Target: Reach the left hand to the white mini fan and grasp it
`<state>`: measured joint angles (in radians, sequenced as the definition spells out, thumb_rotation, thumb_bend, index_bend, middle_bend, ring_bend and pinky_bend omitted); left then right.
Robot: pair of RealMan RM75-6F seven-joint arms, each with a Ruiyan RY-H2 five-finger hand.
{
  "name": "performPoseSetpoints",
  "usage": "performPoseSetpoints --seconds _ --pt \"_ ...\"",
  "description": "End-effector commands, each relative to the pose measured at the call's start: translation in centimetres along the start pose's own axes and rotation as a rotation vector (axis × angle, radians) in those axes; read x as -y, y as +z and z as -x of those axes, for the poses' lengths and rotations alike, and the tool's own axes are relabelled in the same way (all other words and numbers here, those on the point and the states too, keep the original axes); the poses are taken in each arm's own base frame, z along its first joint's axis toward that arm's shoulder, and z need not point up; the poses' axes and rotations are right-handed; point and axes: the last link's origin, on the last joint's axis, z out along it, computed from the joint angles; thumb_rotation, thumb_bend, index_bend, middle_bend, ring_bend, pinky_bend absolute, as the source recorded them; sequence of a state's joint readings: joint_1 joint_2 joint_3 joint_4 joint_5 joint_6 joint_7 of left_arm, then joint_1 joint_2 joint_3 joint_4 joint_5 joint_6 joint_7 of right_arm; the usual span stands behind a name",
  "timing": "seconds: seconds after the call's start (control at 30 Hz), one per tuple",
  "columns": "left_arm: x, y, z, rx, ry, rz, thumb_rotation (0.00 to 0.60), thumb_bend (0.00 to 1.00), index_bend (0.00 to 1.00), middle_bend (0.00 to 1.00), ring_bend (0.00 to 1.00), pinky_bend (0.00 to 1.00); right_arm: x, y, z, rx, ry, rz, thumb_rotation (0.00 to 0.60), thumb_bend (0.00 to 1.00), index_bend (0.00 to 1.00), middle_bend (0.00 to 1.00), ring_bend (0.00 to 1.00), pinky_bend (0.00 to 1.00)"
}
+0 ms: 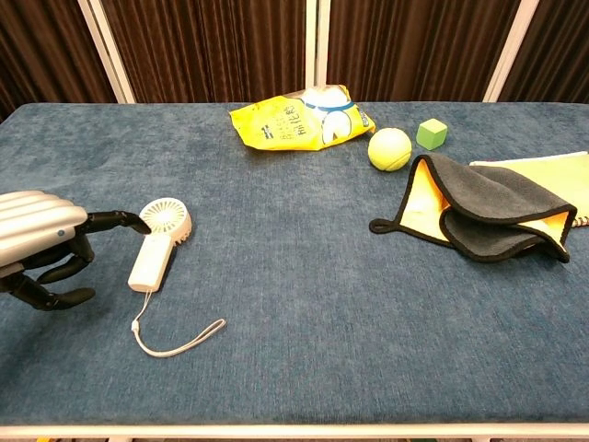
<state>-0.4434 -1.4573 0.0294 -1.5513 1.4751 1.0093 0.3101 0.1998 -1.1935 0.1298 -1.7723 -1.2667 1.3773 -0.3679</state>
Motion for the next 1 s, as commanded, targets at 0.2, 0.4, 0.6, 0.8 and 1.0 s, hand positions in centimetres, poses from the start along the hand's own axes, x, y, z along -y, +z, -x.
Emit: performPoseSetpoints --seconds 0.2,0.4,0.6,0.8,1.0 --pt "-0.47 0.60 -0.06 0.005 0.005 0.007 0.600 0.35 0.15 0.83 0.85 0.87 -0.19 0.02 0.01 0.002 -0.004 0.006 0.600 0.15 0.00 0.00 0.00 0.00" --pt "-0.34 0.78 0.30 0.020 0.000 -0.009 0.600 0.35 0.15 0.83 0.85 0.87 -0.31 0.08 0.10 0.006 -0.004 0.009 0.600 0.15 0.00 0.00 0.00 0.00" --pt "-0.29 0.88 0.39 0.033 -0.009 -0.012 0.600 0.35 0.15 0.83 0.85 0.87 -0.32 0.14 0.11 0.007 -0.003 0.009 0.600 0.15 0.00 0.00 0.00 0.00" --pt "-0.27 0.91 0.32 0.025 -0.006 -0.015 0.600 0.35 0.15 0.83 0.85 0.86 -0.41 0.15 0.23 0.011 -0.004 0.011 0.600 0.15 0.00 0.00 0.00 0.00" --pt "-0.19 1.02 0.26 0.025 -0.006 -0.019 0.600 0.35 0.15 0.83 0.85 0.86 -0.42 0.14 0.24 0.011 -0.004 0.011 0.600 0.15 0.00 0.00 0.00 0.00"
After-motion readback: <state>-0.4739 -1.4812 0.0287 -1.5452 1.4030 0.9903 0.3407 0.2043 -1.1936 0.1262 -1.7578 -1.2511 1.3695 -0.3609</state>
